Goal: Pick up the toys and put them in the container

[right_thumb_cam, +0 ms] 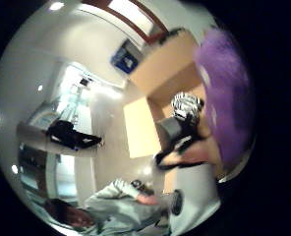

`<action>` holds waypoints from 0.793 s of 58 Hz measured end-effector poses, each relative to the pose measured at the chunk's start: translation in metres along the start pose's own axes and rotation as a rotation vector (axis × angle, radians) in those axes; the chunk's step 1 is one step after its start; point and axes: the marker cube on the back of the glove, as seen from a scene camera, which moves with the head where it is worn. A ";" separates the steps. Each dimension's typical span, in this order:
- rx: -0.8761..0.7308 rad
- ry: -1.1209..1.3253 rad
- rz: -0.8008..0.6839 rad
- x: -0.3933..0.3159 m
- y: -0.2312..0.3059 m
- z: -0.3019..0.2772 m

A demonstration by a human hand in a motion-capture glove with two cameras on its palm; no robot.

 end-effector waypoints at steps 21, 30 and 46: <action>-0.101 0.032 -0.063 0.056 0.071 -0.029; -0.073 0.026 -0.066 0.102 0.127 -0.046; -0.183 0.030 -0.064 0.168 0.217 0.005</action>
